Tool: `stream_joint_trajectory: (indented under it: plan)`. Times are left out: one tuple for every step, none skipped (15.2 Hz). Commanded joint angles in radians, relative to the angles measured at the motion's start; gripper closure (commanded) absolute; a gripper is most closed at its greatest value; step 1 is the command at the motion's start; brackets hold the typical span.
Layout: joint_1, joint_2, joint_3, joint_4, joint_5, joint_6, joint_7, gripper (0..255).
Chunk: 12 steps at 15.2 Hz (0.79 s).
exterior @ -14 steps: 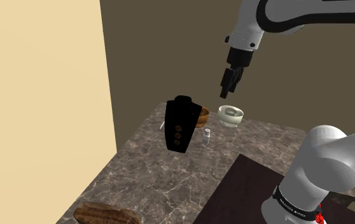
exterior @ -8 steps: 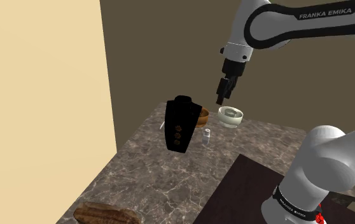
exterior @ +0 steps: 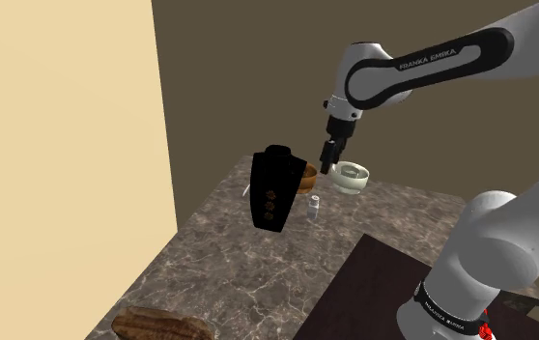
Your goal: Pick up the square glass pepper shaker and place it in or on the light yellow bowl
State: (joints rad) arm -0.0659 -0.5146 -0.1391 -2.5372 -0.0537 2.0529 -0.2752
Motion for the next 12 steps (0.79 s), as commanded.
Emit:
stream_joint_trajectory:
  plan:
    - [-0.006,0.061,-0.023,-0.005,-0.008,0.065,-0.031,0]
    - [-0.008,0.094,-0.034,-0.004,-0.011,0.095,-0.047,0]
    - [-0.011,0.129,-0.046,-0.001,-0.012,0.125,-0.063,0]
    - [-0.013,0.164,-0.058,0.004,-0.013,0.154,-0.080,0]
    - [-0.014,0.200,-0.069,0.010,-0.012,0.183,-0.097,0]
    - [-0.016,0.237,-0.080,0.017,-0.010,0.211,-0.115,0]
    - [-0.017,0.275,-0.091,0.026,-0.006,0.239,-0.133,0]
    - [-0.018,0.313,-0.101,0.036,-0.001,0.265,-0.152,0]
    - [-0.019,0.353,-0.110,0.048,0.007,0.291,-0.172,0]
    - [-0.021,0.392,-0.119,0.061,0.015,0.316,-0.193,0]
    - [-0.023,0.433,-0.128,0.075,0.026,0.339,-0.214,0]
    - [-0.025,0.473,-0.134,0.091,0.038,0.362,-0.236,0]
